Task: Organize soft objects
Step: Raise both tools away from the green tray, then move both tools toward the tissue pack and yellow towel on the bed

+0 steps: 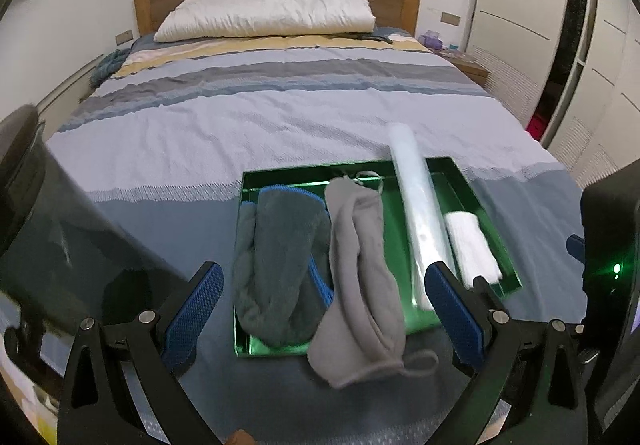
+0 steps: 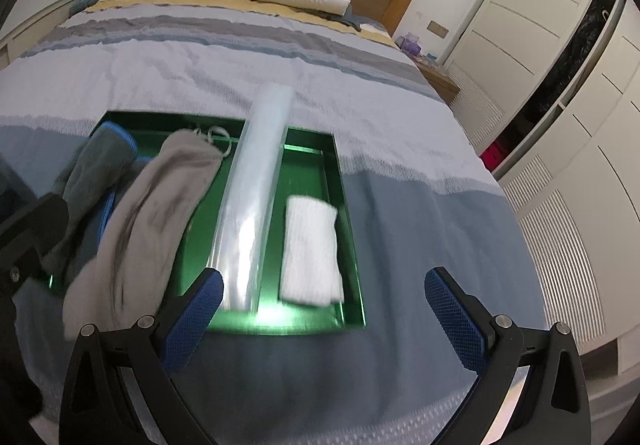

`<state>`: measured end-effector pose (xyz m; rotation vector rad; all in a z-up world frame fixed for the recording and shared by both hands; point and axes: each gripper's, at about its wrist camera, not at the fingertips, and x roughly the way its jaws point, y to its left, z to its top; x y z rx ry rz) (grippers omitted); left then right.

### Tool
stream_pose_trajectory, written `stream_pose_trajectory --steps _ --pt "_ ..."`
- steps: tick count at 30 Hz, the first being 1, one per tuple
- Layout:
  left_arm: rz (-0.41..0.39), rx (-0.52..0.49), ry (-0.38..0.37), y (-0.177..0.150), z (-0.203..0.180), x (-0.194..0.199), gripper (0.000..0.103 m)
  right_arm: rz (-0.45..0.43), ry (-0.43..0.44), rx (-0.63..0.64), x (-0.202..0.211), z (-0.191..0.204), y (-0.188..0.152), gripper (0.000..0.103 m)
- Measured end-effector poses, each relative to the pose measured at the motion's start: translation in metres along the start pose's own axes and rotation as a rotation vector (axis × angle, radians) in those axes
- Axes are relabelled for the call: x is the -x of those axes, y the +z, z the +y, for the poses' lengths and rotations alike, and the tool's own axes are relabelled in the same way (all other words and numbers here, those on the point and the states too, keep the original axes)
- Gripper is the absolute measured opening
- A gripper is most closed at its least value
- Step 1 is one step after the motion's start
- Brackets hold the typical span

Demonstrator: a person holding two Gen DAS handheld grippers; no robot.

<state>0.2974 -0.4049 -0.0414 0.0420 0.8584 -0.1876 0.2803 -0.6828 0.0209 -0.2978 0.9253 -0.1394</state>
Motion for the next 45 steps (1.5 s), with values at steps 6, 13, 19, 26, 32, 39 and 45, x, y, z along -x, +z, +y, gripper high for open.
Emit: stream_pose_trajectory --steps 6,13,19,26,32,39,45 --pt "0.009 0.008 -0.044 -0.013 0.002 0.022 0.099 0.038 -0.032 0.021 0.021 -0.006 -0.027 0.103" --pt "0.031 -0.007 -0.104 -0.039 0.008 0.061 0.099 0.065 -0.065 0.004 0.054 -0.017 -0.052 0.103" --pt "0.043 -0.054 -0.169 -0.074 0.026 0.113 0.099 0.055 -0.067 -0.046 0.095 -0.018 -0.071 0.103" --pt "0.026 -0.096 -0.172 -0.113 0.079 0.171 0.099 0.040 -0.019 -0.054 0.155 0.014 -0.111 0.103" --pt "0.001 -0.066 -0.106 -0.133 0.149 0.212 0.099 0.021 0.052 -0.062 0.208 0.051 -0.133 0.103" --pt "-0.016 0.000 -0.004 -0.158 0.243 0.239 0.099 -0.036 0.154 -0.084 0.267 0.104 -0.145 0.103" --pt "0.002 0.073 0.101 -0.188 0.321 0.243 0.099 -0.080 0.246 -0.041 0.313 0.166 -0.153 0.103"
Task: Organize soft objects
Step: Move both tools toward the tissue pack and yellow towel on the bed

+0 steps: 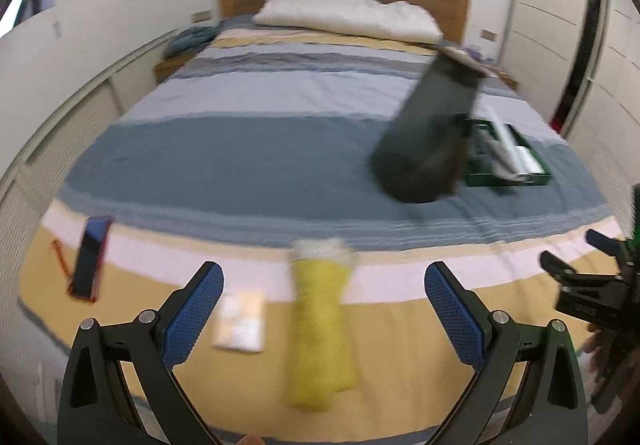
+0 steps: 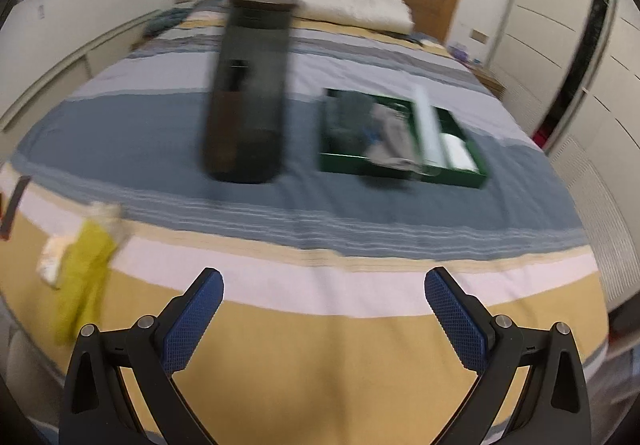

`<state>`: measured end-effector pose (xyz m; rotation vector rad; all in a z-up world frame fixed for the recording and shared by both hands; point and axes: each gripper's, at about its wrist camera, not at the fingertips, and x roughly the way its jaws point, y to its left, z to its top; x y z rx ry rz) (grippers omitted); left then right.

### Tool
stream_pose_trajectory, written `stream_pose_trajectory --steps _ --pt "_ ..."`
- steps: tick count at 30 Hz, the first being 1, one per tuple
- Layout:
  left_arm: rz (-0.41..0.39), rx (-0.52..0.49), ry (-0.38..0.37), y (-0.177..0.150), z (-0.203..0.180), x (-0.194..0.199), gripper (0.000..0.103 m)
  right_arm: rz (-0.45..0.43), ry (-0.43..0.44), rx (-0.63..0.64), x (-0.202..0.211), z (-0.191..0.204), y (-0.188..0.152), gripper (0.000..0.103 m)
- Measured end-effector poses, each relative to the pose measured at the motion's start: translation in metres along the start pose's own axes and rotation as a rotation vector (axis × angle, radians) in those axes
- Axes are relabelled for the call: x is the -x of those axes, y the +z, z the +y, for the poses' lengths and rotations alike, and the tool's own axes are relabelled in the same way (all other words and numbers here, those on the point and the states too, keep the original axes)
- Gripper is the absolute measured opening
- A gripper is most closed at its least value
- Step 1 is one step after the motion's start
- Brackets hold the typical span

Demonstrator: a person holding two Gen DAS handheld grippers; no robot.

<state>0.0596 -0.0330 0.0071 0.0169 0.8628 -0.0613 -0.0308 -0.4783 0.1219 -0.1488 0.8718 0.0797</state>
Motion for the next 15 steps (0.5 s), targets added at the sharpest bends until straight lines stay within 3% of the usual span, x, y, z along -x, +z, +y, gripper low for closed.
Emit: stream_pose_trajectory --steps 10,15 --pt "0.047 0.054 0.068 -0.040 0.073 -0.019 0.099 -0.002 0.149 -0.006 0.016 0.108 -0.016 0.103" --pt "0.101 0.085 0.063 -0.056 0.090 -0.045 0.099 0.022 0.144 0.001 0.011 0.134 -0.030 0.103"
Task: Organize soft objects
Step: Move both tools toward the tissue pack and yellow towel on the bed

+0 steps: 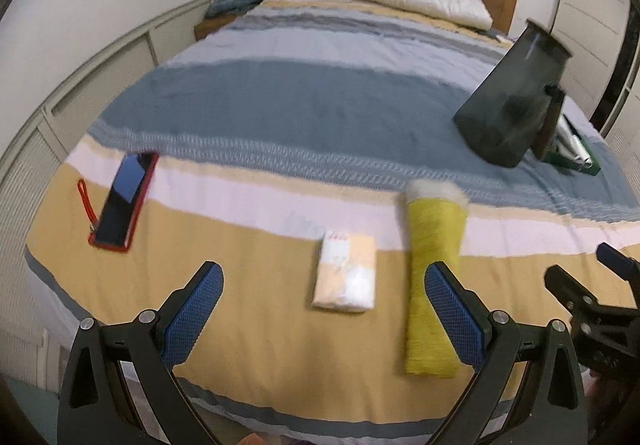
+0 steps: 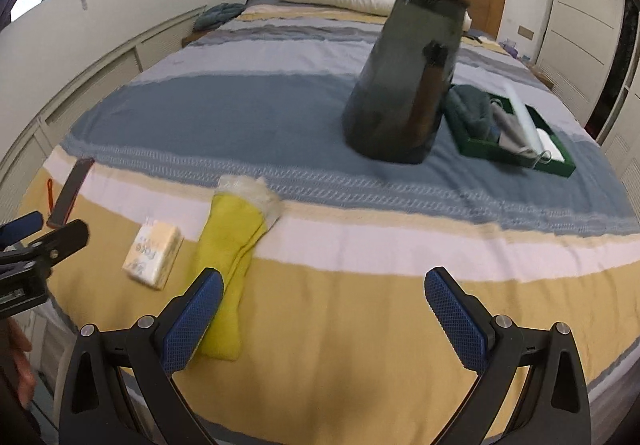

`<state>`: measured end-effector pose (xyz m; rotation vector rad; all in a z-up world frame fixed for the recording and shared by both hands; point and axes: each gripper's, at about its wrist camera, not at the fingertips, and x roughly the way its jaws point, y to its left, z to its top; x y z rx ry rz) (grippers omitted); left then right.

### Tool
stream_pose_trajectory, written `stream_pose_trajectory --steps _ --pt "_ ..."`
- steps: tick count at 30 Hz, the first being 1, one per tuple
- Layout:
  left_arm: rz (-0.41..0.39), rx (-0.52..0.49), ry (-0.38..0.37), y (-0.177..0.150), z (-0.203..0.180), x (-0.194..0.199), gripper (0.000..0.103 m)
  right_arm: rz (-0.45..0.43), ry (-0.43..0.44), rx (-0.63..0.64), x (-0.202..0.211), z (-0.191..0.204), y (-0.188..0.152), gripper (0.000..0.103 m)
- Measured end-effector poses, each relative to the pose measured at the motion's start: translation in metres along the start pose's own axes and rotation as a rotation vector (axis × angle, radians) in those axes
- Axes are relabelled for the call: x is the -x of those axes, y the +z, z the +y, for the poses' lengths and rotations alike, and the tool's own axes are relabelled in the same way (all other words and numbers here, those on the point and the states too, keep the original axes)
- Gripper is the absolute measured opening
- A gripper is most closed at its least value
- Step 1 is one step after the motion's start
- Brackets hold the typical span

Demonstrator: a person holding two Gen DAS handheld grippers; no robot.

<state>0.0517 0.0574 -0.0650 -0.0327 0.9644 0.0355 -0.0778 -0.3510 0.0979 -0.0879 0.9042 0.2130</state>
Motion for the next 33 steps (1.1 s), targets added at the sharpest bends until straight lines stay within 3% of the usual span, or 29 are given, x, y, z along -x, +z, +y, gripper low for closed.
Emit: stream_pose_trajectory --steps 13,23,33 --pt "0.109 -0.001 -0.021 -0.009 0.000 -0.064 0.099 0.047 -0.031 0.037 -0.035 0.021 -0.002 0.103" --pt "0.185 -0.051 0.015 -0.015 -0.006 -0.109 0.099 0.089 -0.043 0.054 -0.068 0.024 -0.003 0.103" --pt "0.188 -0.047 0.046 -0.013 0.010 -0.121 0.099 0.116 -0.012 0.053 -0.094 0.037 0.004 0.103"
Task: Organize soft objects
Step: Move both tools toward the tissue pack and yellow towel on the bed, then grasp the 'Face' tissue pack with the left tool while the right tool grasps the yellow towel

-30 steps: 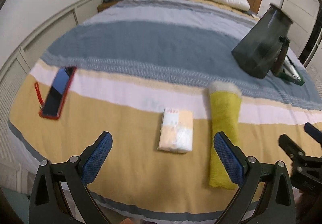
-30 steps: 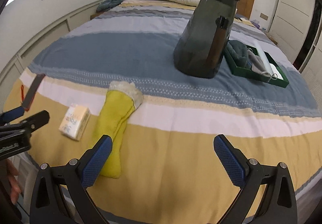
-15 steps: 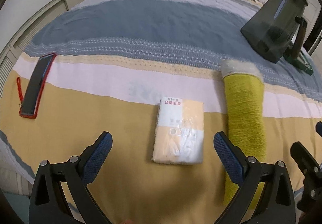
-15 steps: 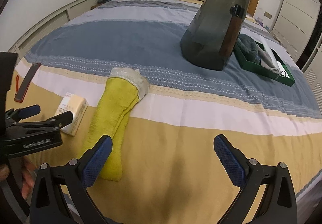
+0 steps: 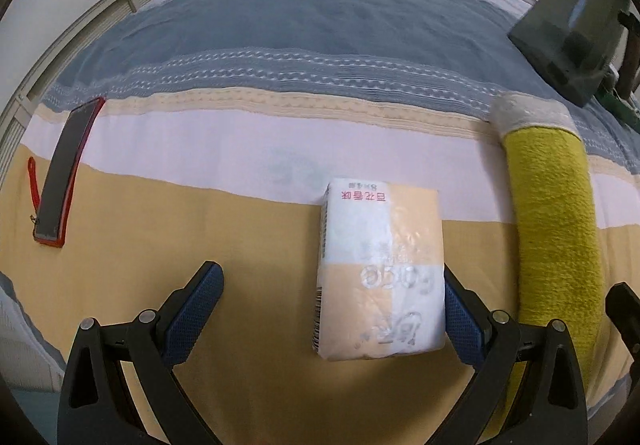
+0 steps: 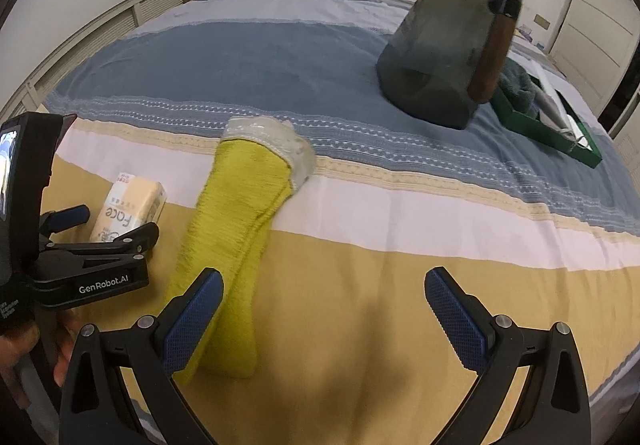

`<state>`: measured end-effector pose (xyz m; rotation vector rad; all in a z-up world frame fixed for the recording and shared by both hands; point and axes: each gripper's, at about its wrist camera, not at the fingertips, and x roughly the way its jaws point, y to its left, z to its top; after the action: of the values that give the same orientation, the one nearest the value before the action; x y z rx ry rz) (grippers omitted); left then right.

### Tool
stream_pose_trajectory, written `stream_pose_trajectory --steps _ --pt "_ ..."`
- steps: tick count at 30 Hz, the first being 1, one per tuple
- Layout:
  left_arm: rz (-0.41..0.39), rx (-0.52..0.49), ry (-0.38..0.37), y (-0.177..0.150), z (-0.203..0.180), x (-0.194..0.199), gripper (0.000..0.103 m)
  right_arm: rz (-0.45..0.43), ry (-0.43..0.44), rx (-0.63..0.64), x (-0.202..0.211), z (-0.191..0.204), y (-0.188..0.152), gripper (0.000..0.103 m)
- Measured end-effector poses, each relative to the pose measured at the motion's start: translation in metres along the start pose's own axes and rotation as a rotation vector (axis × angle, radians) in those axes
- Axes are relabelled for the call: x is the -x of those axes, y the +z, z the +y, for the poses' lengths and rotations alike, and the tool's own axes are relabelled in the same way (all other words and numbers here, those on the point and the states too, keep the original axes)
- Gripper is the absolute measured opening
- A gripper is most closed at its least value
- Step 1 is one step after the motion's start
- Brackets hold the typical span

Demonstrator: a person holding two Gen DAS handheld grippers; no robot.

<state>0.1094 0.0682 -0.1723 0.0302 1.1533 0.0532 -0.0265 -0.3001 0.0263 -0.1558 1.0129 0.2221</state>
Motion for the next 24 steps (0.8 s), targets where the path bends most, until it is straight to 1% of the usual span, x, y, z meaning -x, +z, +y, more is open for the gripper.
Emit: stream_pose_trajectory --steps 11,13,18,20,24 --pt "0.007 0.050 0.021 0.005 0.043 -0.006 0.099 0.030 0.038 -0.013 -0.029 0.024 0.013 0.103" --pt "0.011 0.057 0.013 0.006 0.049 -0.008 0.099 0.027 0.043 -0.024 -0.031 0.026 0.015 0.103" --pt "0.011 0.053 0.003 0.001 0.052 -0.008 0.099 0.002 0.047 -0.055 -0.022 0.026 0.017 0.103" --pt "0.010 0.055 0.000 0.001 0.056 -0.009 0.099 0.022 0.063 -0.068 -0.027 0.028 0.016 0.103" --pt "0.010 0.051 -0.008 0.002 0.056 -0.011 0.099 0.053 0.058 -0.070 -0.036 0.040 0.016 0.103"
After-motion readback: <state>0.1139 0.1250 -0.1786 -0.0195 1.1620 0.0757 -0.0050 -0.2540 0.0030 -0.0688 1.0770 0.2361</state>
